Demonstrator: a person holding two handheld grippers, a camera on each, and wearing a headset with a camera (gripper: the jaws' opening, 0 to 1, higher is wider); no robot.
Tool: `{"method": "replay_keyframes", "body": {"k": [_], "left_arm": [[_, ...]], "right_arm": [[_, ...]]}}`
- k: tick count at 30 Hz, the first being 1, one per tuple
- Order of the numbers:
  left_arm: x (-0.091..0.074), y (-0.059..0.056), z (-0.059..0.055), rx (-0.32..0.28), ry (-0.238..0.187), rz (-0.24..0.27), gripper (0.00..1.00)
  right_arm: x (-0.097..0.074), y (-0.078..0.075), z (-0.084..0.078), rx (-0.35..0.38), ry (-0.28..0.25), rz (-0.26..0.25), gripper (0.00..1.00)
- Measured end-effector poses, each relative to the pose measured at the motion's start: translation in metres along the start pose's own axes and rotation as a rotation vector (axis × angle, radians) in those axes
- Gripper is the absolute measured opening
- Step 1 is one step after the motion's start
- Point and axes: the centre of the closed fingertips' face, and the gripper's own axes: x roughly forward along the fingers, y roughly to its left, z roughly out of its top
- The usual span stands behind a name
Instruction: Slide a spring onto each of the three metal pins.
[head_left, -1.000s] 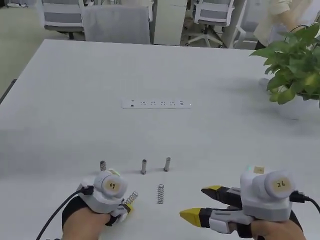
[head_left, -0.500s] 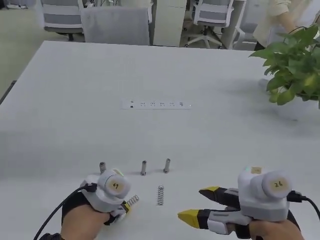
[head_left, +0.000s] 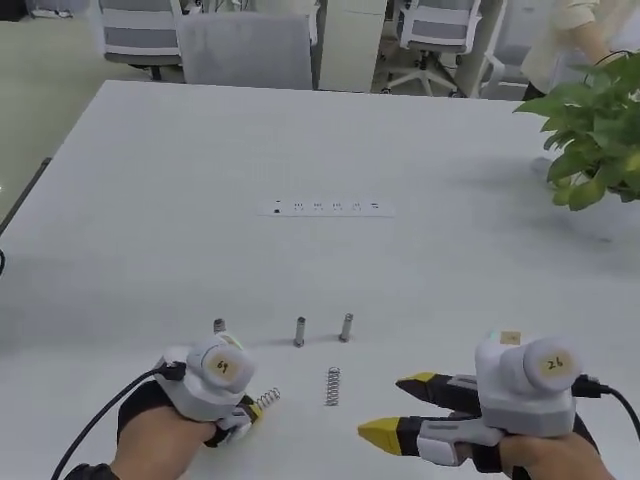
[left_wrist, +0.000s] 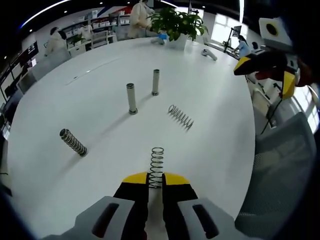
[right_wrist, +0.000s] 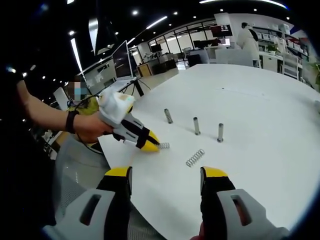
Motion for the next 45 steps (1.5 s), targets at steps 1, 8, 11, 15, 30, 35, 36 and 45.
{"method": "replay_keyframes", "body": {"k": [1, 8, 11, 15, 30, 35, 36, 45], "left_arm": [[-0.001, 0.002, -0.001, -0.003, 0.000, 0.003, 0.02], [-0.014, 0.010, -0.007, -0.031, -0.012, 0.022, 0.02], [-0.021, 0.014, -0.008, -0.037, -0.019, 0.032, 0.02], [-0.030, 0.022, -0.011, -0.044, -0.028, 0.043, 0.02], [-0.063, 0.038, -0.009, -0.029, -0.068, 0.065, 0.02], [-0.075, 0.043, 0.000, -0.018, -0.104, 0.064, 0.02], [-0.076, 0.043, 0.001, -0.017, -0.109, 0.063, 0.02], [-0.090, 0.042, 0.007, 0.008, -0.141, 0.048, 0.02]], "right_arm": [[0.001, 0.001, 0.000, -0.002, 0.001, 0.002, 0.53], [0.008, 0.006, 0.002, -0.015, 0.010, 0.023, 0.53], [0.011, 0.009, 0.003, -0.021, 0.014, 0.032, 0.53], [0.016, 0.013, 0.006, -0.033, 0.018, 0.046, 0.53], [0.034, 0.024, 0.019, -0.082, 0.032, 0.102, 0.53], [0.041, 0.026, 0.025, -0.102, 0.036, 0.118, 0.53], [0.042, 0.027, 0.026, -0.105, 0.036, 0.120, 0.53], [0.053, 0.031, 0.039, -0.146, 0.042, 0.154, 0.51]]}}
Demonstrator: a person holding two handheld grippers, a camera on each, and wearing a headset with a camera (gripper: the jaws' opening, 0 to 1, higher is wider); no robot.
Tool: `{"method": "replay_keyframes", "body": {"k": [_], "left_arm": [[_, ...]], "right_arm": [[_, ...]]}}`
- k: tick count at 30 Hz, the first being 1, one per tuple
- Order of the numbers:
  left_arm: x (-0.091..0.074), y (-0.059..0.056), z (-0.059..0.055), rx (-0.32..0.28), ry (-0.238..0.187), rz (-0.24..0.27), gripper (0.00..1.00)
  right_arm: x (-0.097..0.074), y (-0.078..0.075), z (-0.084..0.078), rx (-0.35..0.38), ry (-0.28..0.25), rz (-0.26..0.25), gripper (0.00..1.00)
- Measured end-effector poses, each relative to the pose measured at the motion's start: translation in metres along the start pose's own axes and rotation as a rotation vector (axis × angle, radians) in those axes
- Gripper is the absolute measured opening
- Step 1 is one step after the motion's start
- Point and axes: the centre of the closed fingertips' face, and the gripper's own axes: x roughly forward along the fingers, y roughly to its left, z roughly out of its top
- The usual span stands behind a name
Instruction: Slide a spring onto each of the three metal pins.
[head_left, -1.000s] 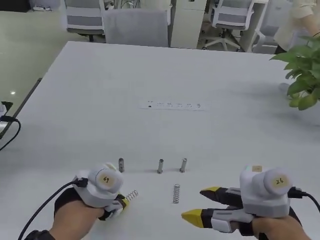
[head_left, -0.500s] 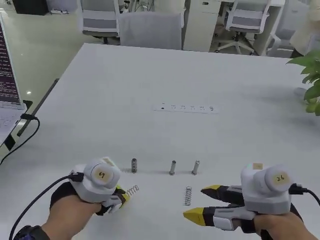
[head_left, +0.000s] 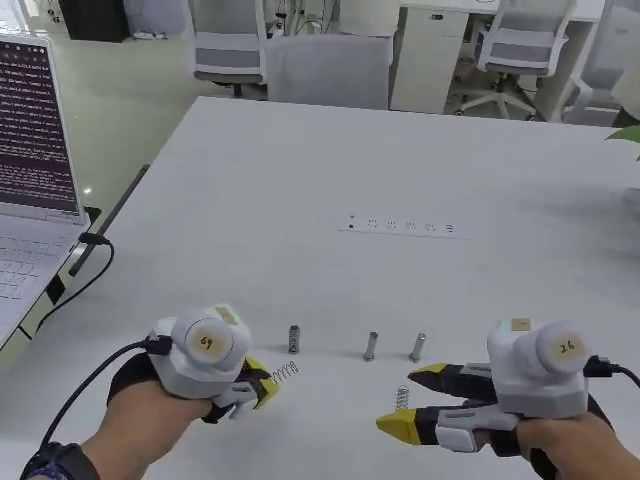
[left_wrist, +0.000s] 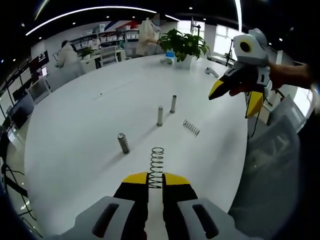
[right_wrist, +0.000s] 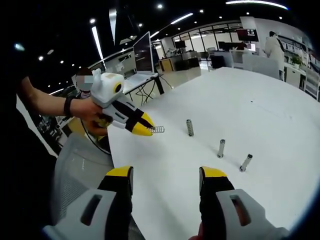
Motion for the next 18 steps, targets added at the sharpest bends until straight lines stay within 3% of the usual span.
{"method": "replay_keyframes", "body": {"k": [9, 18], "left_arm": [[-0.009, -0.009, -0.001, 0.021, -0.017, -0.025, 0.02], [-0.017, -0.021, 0.005, 0.035, -0.046, -0.047, 0.02]], "right_arm": [[0.015, 0.006, 0.008, -0.037, 0.016, 0.050, 0.49], [0.024, 0.014, 0.011, -0.078, 0.037, 0.105, 0.47]]}}
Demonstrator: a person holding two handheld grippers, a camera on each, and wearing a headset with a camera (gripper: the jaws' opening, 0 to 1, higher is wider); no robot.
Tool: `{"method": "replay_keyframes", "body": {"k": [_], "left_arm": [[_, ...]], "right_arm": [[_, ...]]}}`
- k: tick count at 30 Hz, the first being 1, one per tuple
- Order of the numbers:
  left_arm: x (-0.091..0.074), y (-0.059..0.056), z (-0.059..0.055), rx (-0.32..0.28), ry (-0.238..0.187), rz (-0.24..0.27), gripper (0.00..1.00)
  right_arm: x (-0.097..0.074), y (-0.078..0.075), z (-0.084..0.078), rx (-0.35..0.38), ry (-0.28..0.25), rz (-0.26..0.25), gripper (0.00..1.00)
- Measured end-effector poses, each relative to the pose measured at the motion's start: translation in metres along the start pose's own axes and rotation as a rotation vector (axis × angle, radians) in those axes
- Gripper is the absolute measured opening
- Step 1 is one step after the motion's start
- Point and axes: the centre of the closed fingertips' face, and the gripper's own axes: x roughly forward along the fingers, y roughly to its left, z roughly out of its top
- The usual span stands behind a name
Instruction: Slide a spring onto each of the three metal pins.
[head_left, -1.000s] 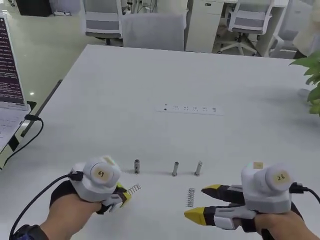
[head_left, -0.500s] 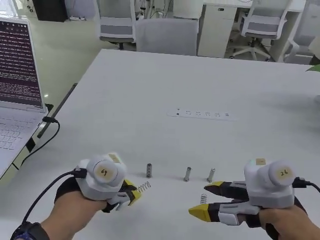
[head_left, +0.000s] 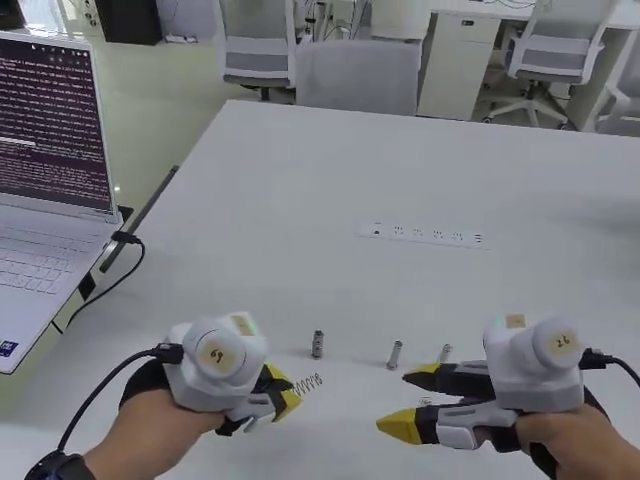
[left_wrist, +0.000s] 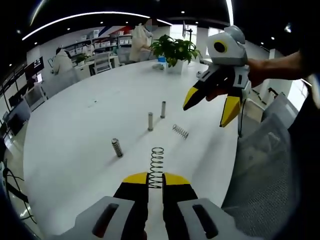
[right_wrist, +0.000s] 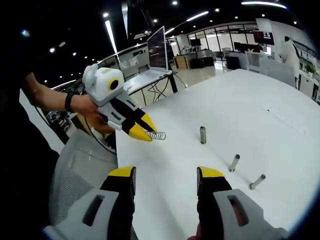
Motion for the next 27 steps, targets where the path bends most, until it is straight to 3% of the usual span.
{"method": "replay_keyframes", "body": {"k": [12, 27], "left_arm": [[0.000, -0.018, 0.010, 0.029, -0.026, -0.040, 0.02], [0.005, -0.042, 0.032, 0.087, -0.064, -0.106, 0.02]], "right_arm": [[0.010, 0.006, 0.007, -0.061, 0.023, 0.061, 0.41], [0.016, 0.012, 0.009, -0.086, 0.022, 0.107, 0.33]]}}
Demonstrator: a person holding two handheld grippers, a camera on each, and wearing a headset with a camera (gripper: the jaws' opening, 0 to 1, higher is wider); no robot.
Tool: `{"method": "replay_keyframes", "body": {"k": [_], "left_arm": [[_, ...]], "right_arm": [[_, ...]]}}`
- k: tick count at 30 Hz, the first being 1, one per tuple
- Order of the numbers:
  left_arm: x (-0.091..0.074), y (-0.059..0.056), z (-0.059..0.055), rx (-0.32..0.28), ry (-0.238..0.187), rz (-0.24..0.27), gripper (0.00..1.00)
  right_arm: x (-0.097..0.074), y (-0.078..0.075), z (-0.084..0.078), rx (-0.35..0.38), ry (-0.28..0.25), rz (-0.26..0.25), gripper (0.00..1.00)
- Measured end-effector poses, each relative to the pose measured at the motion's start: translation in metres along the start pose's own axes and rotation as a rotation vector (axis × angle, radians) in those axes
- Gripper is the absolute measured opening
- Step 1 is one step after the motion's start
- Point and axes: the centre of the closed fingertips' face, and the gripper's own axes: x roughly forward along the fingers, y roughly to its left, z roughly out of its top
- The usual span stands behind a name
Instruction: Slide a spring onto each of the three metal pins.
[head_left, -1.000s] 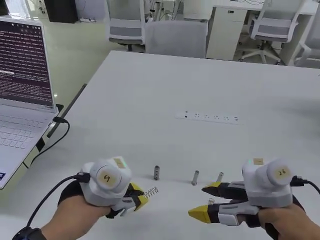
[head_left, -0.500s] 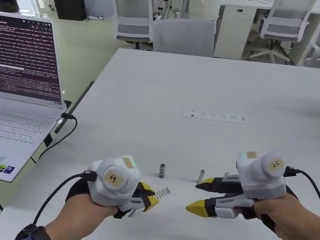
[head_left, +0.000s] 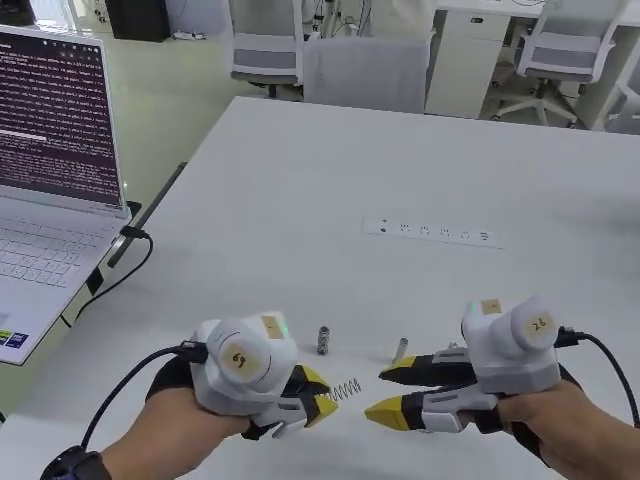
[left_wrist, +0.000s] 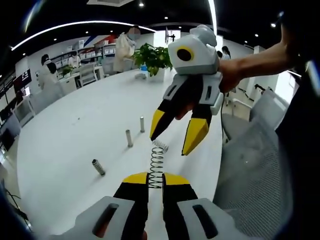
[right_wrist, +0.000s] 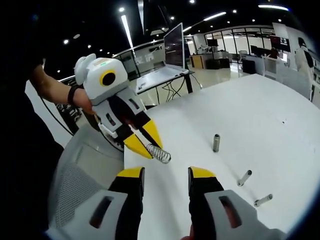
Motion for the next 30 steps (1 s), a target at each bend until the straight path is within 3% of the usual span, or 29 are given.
{"method": "replay_keyframes", "body": {"k": [16, 30], "left_arm": [[0.012, -0.026, 0.017, 0.058, -0.032, -0.086, 0.02], [0.016, -0.041, 0.017, 0.092, -0.051, -0.148, 0.02]], "right_arm": [[-0.004, 0.017, -0.006, -0.071, 0.031, 0.074, 0.14], [-0.012, 0.025, -0.017, -0.133, 0.096, 0.113, 0.10]]}}
